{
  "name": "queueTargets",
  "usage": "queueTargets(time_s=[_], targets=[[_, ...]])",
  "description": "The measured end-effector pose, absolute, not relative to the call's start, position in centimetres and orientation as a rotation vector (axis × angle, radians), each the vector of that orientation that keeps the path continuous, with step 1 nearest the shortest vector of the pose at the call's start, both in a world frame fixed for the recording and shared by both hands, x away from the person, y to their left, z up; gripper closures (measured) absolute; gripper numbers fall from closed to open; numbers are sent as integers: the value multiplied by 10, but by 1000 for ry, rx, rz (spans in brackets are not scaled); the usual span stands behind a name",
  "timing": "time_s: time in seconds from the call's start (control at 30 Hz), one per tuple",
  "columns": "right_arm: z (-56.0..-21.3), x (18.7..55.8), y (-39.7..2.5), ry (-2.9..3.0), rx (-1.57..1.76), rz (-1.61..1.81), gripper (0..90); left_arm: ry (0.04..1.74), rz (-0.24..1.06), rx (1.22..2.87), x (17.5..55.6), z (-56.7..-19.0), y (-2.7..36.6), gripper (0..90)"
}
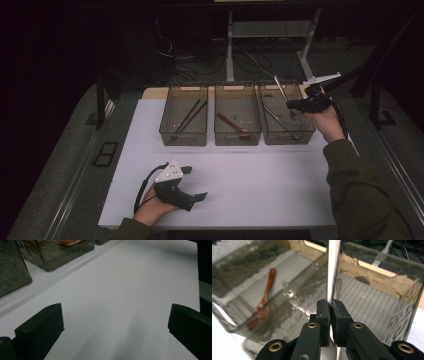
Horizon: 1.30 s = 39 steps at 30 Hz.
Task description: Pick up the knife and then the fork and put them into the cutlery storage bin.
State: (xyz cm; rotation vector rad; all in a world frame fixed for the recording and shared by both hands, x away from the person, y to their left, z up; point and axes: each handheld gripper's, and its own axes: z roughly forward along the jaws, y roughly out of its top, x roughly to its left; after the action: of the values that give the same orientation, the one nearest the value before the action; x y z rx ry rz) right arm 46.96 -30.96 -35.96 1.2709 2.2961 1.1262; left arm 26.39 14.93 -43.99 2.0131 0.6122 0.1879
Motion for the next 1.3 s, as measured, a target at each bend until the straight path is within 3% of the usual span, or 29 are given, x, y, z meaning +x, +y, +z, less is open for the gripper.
queueTargets(time_s=[0.57, 0.93, 1.3], targets=[[-390, 481, -312, 2436, 1343, 944, 812, 611, 185, 2013, 263, -440, 149, 0], [-386, 476, -314, 2389, 1349, 1008, 509, 609, 187, 2014, 263, -440, 149, 0], [-374, 453, -326, 2294, 1332, 1178, 374, 602, 190, 2024, 263, -440, 148, 0]])
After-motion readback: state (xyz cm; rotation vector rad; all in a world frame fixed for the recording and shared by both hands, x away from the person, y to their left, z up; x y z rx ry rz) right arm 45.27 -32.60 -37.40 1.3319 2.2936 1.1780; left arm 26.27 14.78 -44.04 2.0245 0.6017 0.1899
